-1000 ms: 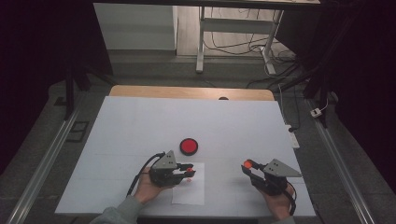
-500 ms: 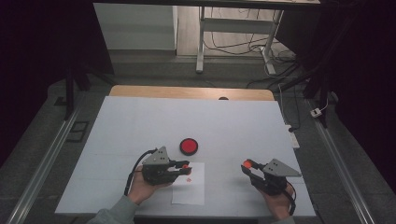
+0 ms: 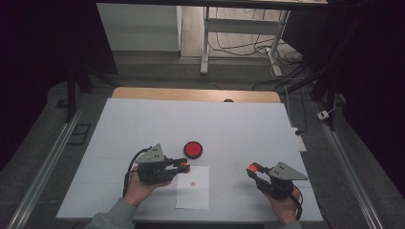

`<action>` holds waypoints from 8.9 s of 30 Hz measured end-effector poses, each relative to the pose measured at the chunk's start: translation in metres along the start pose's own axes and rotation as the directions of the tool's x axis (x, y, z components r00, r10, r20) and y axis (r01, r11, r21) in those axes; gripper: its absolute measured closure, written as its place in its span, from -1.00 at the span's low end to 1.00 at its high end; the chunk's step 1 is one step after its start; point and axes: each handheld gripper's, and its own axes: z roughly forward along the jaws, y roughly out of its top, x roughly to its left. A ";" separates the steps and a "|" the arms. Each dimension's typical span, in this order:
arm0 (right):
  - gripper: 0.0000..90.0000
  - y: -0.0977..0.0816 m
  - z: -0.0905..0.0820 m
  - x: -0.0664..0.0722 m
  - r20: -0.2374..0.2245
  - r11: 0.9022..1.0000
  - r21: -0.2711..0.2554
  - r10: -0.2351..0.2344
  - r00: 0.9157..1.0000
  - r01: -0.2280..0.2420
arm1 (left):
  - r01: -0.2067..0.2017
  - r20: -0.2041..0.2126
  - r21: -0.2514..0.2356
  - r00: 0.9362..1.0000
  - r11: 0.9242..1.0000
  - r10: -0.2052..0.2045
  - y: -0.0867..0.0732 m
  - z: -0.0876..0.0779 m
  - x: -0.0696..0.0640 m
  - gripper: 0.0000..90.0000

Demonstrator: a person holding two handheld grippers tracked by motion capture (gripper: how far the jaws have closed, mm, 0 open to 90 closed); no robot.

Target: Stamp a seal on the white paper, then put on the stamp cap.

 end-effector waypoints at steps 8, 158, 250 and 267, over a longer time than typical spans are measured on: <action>0.43 0.000 0.000 0.000 0.002 1.000 0.002 0.002 1.000 -0.002 | 0.005 0.005 0.000 1.000 1.000 -0.005 0.001 -0.001 0.001 0.62; 0.43 0.042 0.096 0.115 -0.331 0.993 -0.011 -0.117 0.936 0.121 | 0.015 0.055 0.029 0.998 0.999 -0.016 0.000 0.019 -0.009 0.62; 0.44 0.044 0.091 0.115 -0.316 0.989 -0.004 -0.141 0.938 0.147 | 0.036 0.045 0.013 0.998 0.999 -0.037 -0.012 0.031 -0.015 0.63; 0.43 0.044 0.092 0.112 -0.336 0.986 0.013 -0.150 0.930 0.164 | 0.039 0.034 0.011 0.999 0.999 -0.039 -0.014 0.033 -0.017 0.63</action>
